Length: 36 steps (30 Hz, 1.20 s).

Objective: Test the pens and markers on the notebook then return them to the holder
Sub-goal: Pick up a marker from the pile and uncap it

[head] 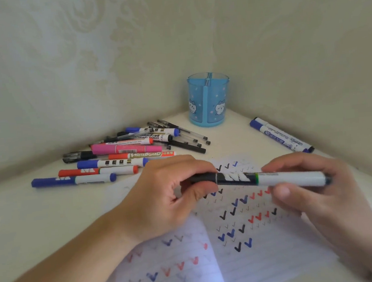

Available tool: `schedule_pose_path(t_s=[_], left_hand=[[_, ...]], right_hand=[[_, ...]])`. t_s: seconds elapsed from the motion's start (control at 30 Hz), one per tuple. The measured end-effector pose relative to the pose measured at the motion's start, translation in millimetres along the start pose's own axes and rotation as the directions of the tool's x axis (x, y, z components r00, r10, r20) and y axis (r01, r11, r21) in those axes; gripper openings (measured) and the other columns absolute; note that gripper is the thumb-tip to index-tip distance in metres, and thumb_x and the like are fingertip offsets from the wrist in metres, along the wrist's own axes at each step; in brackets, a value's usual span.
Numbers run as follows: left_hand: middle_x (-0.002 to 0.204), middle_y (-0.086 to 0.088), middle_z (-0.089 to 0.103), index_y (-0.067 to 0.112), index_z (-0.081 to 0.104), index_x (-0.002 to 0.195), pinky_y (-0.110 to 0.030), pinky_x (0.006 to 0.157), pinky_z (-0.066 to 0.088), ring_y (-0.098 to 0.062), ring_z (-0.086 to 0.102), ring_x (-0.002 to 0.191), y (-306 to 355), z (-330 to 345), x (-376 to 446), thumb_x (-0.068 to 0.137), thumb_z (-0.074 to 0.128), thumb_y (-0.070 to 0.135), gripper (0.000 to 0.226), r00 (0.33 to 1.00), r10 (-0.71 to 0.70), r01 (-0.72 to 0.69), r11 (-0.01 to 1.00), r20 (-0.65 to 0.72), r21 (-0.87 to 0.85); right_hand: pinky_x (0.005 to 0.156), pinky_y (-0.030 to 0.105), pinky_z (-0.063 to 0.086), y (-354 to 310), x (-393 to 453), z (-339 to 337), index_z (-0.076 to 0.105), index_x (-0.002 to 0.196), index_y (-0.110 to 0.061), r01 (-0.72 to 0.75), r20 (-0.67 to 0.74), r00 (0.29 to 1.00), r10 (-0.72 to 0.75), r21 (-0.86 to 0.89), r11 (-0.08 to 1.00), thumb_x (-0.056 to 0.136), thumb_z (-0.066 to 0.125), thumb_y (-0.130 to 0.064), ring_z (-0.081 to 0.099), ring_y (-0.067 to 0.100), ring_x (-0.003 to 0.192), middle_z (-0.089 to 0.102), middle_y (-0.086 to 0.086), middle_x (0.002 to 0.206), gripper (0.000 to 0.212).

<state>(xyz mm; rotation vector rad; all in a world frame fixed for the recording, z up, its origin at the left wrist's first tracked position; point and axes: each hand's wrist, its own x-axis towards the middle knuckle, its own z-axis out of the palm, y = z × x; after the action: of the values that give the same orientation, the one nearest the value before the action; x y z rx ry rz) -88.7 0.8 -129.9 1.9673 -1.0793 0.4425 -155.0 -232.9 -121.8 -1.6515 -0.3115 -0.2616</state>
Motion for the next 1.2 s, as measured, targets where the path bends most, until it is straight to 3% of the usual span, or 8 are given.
schedule_pose_path(t_s=[0.1,0.23,0.4,0.57,0.7,0.8,1.0,1.2], left_hand=[[0.086,0.004,0.072,0.011,0.073,0.105,-0.026,0.069,0.054,-0.005,0.066,0.077,-5.0,0.3,-1.4,0.089,0.064,0.030,0.026,1.000,-0.021,0.021,0.999,-0.003,0.048],[0.085,0.004,0.072,0.012,0.074,0.105,-0.029,0.067,0.053,-0.008,0.067,0.076,-6.4,2.0,-1.3,0.091,0.061,0.033,0.028,0.999,-0.025,0.027,0.997,-0.033,0.076],[0.082,0.005,0.068,0.006,0.073,0.102,-0.015,0.068,0.047,-0.002,0.059,0.074,-0.6,6.9,-2.6,0.091,0.062,0.020,0.021,0.997,0.044,-0.037,0.993,-0.060,0.111],[0.084,0.001,0.069,0.003,0.073,0.101,-0.013,0.068,0.048,-0.002,0.059,0.074,-4.2,9.3,-4.8,0.088,0.065,0.015,0.020,0.993,0.115,-0.108,0.980,-0.034,0.168],[0.091,0.005,0.071,0.008,0.072,0.106,-0.017,0.073,0.054,0.000,0.064,0.080,-16.7,7.8,1.4,0.088,0.067,0.024,0.025,0.992,0.077,-0.060,0.984,-0.097,0.170],[0.100,0.003,0.072,0.010,0.070,0.113,-0.022,0.083,0.055,-0.002,0.067,0.091,-23.8,-0.8,4.0,0.085,0.071,0.026,0.032,0.988,0.059,-0.034,0.985,-0.145,0.172],[0.135,0.018,0.055,0.036,0.049,0.138,-0.030,0.106,0.041,0.001,0.050,0.123,-33.6,-32.1,-3.4,0.091,0.040,0.068,0.058,0.985,-0.163,0.128,0.907,0.054,0.400],[0.117,0.006,0.065,0.023,0.063,0.119,-0.032,0.088,0.048,-0.013,0.060,0.107,-34.9,-148.9,-66.4,0.096,0.036,0.061,0.053,0.975,-0.223,0.182,0.759,-0.013,0.625]], right_hand=[[0.055,0.012,0.047,6.4,-1.4,-3.8,0.076,0.088,-0.040,0.046,-0.061,0.996,-0.064,-0.258,0.965,0.074,0.073,-0.053,0.063,0.004,0.060,0.074,-0.013,0.077,0.020],[0.060,0.027,0.049,12.6,-1.0,-4.5,0.065,0.098,-0.052,0.111,0.080,0.994,-0.081,-0.543,0.832,0.086,0.040,-0.071,0.066,0.014,0.069,0.072,-0.012,0.085,0.032],[0.051,0.038,0.044,16.7,0.4,-9.6,0.068,0.098,-0.043,0.127,0.130,0.989,-0.073,-0.472,0.872,0.086,0.043,-0.070,0.060,0.031,0.061,0.070,0.006,0.074,0.039],[0.050,0.027,0.039,16.6,1.6,-7.8,0.071,0.091,-0.040,0.054,0.099,0.995,-0.012,-0.433,0.900,0.083,0.051,-0.061,0.050,0.024,0.055,0.067,0.008,0.069,0.030],[0.046,0.014,0.032,14.1,9.7,-3.1,0.071,0.092,-0.036,0.010,0.037,0.999,0.002,-0.322,0.947,0.083,0.062,-0.049,0.039,0.004,0.049,0.054,-0.005,0.057,0.018],[0.048,0.017,0.034,9.0,15.4,-3.8,0.068,0.089,-0.028,-0.076,-0.099,0.993,0.071,-0.057,0.995,0.088,0.061,-0.028,0.040,0.013,0.052,0.052,-0.001,0.058,0.007],[0.041,0.017,0.032,-1.9,15.2,-7.1,0.065,0.077,-0.026,-0.104,-0.160,0.982,0.104,0.010,0.995,0.095,0.055,-0.010,0.050,0.022,0.051,0.062,0.003,0.063,0.027],[0.039,0.020,0.030,-45.2,35.4,38.7,0.068,0.076,-0.026,0.018,-0.053,0.998,-0.014,0.066,0.998,0.096,0.055,-0.011,0.049,0.019,0.045,0.060,0.002,0.056,0.028]])
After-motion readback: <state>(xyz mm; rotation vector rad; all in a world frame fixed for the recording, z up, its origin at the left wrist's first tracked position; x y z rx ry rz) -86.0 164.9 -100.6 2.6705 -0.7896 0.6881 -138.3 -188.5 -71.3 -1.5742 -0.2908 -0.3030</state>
